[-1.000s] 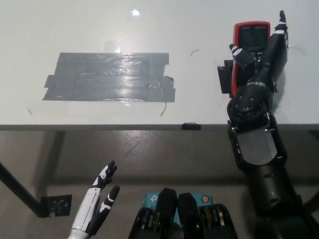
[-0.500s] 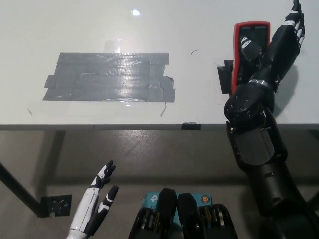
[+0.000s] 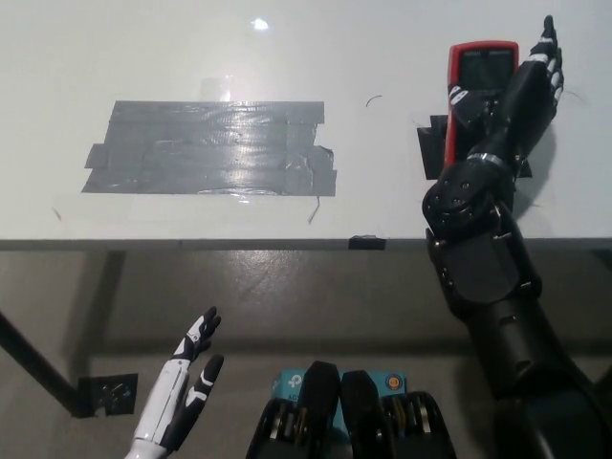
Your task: The robot first picks the multimeter with right hand and then unfolds the black stand on the back of it using left hand
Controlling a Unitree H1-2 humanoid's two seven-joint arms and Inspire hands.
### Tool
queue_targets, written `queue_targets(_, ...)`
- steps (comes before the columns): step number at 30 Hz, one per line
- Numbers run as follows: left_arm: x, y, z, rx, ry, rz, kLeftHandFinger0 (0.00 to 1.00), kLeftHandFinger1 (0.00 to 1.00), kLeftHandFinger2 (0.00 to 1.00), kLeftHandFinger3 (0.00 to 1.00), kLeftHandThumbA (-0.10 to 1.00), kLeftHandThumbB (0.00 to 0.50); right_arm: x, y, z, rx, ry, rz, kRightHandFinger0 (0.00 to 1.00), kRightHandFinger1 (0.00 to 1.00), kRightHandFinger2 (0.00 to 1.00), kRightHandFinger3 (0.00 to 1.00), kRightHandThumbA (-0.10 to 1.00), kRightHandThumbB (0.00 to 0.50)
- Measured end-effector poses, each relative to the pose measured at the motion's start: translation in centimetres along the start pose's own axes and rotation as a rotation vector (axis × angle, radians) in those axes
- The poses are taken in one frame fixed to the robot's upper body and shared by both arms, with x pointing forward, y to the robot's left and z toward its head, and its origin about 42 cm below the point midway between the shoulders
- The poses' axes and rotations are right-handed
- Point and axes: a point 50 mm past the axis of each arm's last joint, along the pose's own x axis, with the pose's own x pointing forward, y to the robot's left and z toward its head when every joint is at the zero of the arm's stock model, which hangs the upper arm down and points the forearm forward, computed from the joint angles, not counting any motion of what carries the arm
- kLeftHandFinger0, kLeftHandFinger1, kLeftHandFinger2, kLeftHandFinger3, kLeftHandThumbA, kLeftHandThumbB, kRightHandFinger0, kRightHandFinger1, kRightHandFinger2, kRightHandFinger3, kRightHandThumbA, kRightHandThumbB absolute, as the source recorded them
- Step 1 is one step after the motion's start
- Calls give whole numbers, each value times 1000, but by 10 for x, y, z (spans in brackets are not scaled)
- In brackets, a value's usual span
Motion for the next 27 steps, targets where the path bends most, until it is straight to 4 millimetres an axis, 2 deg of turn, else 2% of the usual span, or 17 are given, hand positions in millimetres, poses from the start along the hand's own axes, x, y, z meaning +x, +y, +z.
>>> queue_targets(10,0,1,2,3,-8,2,1000,1000,1000,1000,1000,190,2,4,-7,-10,38,20,1000,1000,1000,1000,1000,262)
queue_targets(27,1,3,4,12,-12,5,1000,1000,1000,1000,1000,193,3,10,-19,-2,101,45,1000,1000,1000,1000,1000,293)
